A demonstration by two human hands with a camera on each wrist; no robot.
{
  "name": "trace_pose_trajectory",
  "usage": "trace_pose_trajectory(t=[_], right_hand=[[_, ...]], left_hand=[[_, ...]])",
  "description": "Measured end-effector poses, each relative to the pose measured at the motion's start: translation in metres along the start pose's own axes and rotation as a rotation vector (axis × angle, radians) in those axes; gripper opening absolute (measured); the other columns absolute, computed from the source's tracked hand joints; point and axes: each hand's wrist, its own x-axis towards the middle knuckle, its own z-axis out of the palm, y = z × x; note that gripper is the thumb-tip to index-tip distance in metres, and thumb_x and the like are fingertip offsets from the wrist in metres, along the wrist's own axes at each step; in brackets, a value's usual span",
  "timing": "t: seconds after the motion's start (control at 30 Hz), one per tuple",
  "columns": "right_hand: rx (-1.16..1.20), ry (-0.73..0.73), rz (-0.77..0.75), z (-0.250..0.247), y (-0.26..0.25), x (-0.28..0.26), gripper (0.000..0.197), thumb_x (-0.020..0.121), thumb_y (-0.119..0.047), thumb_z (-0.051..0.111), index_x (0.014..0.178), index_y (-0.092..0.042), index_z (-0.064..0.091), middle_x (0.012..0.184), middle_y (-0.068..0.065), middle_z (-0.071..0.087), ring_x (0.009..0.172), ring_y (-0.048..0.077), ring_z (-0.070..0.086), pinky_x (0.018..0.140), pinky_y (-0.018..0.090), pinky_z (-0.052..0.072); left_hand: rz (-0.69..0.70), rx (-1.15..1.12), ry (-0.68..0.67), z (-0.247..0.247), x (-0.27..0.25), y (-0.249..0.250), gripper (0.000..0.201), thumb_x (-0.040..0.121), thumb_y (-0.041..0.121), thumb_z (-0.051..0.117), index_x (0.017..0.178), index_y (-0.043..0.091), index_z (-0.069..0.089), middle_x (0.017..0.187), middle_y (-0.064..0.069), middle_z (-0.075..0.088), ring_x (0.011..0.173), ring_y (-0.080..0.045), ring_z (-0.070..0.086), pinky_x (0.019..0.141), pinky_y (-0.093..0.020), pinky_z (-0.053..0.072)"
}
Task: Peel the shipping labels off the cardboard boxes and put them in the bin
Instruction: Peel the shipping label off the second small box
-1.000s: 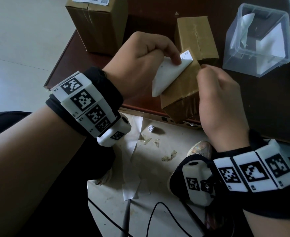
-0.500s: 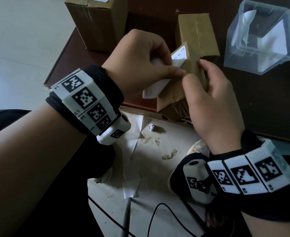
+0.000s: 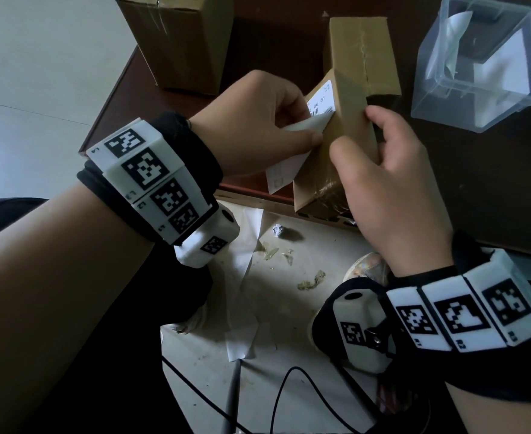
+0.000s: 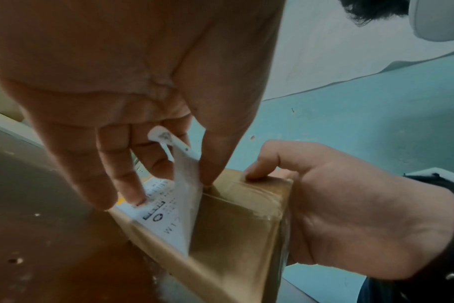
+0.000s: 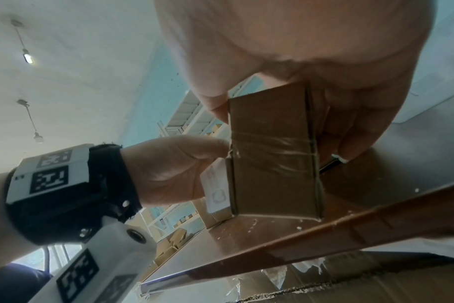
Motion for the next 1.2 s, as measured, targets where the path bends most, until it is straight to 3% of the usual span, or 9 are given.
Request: trace_pose_trajectory(t=[0.07, 0.2, 0.37, 0.53, 0.7, 0.8, 0.9, 1.03, 1.2], right_hand=[[-0.008, -0.002, -0.005, 0.0, 0.0, 0.0, 0.063, 0.099, -0.043, 0.062, 0.158, -0.036, 0.04, 0.121, -0.021, 0.062, 0.101, -0.006, 0.063, 0.073, 0.014, 0.046], [-0.02, 0.002, -0.03, 0.0, 0.001, -0.001, 0.064, 0.098, -0.043, 0.062, 0.158, -0.034, 0.042, 0.127, -0.016, 0.065, 0.106, -0.002, 0.065, 0.078, 0.018, 0.051], [0.006, 0.013, -0.068, -0.001, 0.0, -0.001, 0.07, 0.089, -0.053, 0.053, 0.156, -0.037, 0.048, 0.131, -0.018, 0.064, 0.11, -0.004, 0.064, 0.084, 0.02, 0.053], [0.051, 0.044, -0.1, -0.002, 0.001, 0.001, 0.067, 0.089, -0.051, 0.052, 0.154, -0.033, 0.054, 0.119, -0.021, 0.068, 0.103, -0.012, 0.064, 0.073, 0.008, 0.052], [0.054, 0.072, -0.115, -0.005, 0.006, 0.003, 0.043, 0.104, -0.036, 0.054, 0.146, -0.027, 0.062, 0.082, -0.029, 0.069, 0.083, -0.013, 0.065, 0.061, 0.008, 0.049], [0.049, 0.084, -0.138, -0.007, 0.008, 0.005, 0.04, 0.107, -0.035, 0.055, 0.144, -0.023, 0.065, 0.084, -0.027, 0.068, 0.082, -0.018, 0.064, 0.062, 0.005, 0.047], [0.034, 0.101, -0.175, -0.006, 0.01, 0.006, 0.046, 0.103, -0.046, 0.053, 0.135, -0.02, 0.071, 0.087, -0.02, 0.07, 0.082, -0.014, 0.064, 0.061, 0.005, 0.044], [0.021, 0.101, -0.2, -0.005, 0.014, 0.009, 0.048, 0.102, -0.048, 0.051, 0.129, -0.014, 0.073, 0.076, -0.021, 0.066, 0.074, -0.011, 0.063, 0.058, 0.006, 0.043], [0.019, 0.072, -0.214, -0.007, 0.016, 0.01, 0.045, 0.101, -0.05, 0.049, 0.111, -0.012, 0.071, 0.062, -0.026, 0.06, 0.062, -0.007, 0.059, 0.051, 0.008, 0.039]], left_hand=[[-0.002, 0.015, -0.01, 0.001, 0.001, -0.001, 0.019, 0.092, 0.039, 0.071, 0.097, 0.021, 0.069, 0.094, 0.008, 0.068, 0.086, -0.007, 0.068, 0.069, -0.013, 0.056], [-0.017, 0.005, -0.07, 0.0, 0.001, -0.003, 0.015, 0.093, 0.041, 0.069, 0.086, 0.028, 0.068, 0.103, -0.001, 0.071, 0.096, -0.014, 0.07, 0.084, -0.044, 0.061], [-0.006, -0.04, -0.102, -0.001, -0.001, -0.004, 0.023, 0.097, 0.035, 0.063, 0.1, 0.015, 0.074, 0.095, -0.002, 0.075, 0.089, -0.015, 0.072, 0.081, -0.048, 0.06], [0.027, -0.063, -0.062, -0.006, -0.004, -0.001, 0.032, 0.086, 0.044, 0.064, 0.091, 0.014, 0.073, 0.089, -0.002, 0.074, 0.085, -0.013, 0.071, 0.079, -0.044, 0.06], [0.053, -0.004, -0.06, -0.009, -0.003, -0.006, 0.031, 0.091, 0.042, 0.068, 0.071, 0.019, 0.063, 0.073, -0.003, 0.067, 0.062, -0.006, 0.062, 0.053, -0.016, 0.045], [0.069, -0.003, -0.067, -0.009, -0.004, -0.004, 0.035, 0.09, 0.043, 0.067, 0.059, 0.031, 0.054, 0.077, 0.0, 0.068, 0.062, -0.002, 0.06, 0.05, -0.009, 0.039], [0.085, 0.001, -0.076, -0.008, -0.005, -0.003, 0.032, 0.084, 0.051, 0.062, 0.059, 0.032, 0.055, 0.087, -0.005, 0.072, 0.07, -0.009, 0.064, 0.052, -0.015, 0.044], [0.099, 0.038, -0.081, -0.007, -0.004, -0.003, 0.036, 0.081, 0.056, 0.057, 0.062, 0.025, 0.059, 0.096, -0.012, 0.072, 0.078, -0.02, 0.067, 0.063, -0.039, 0.052], [0.127, 0.016, -0.109, -0.009, -0.004, -0.007, 0.037, 0.086, 0.051, 0.06, 0.061, 0.025, 0.056, 0.096, -0.016, 0.07, 0.077, -0.025, 0.066, 0.063, -0.04, 0.05]])
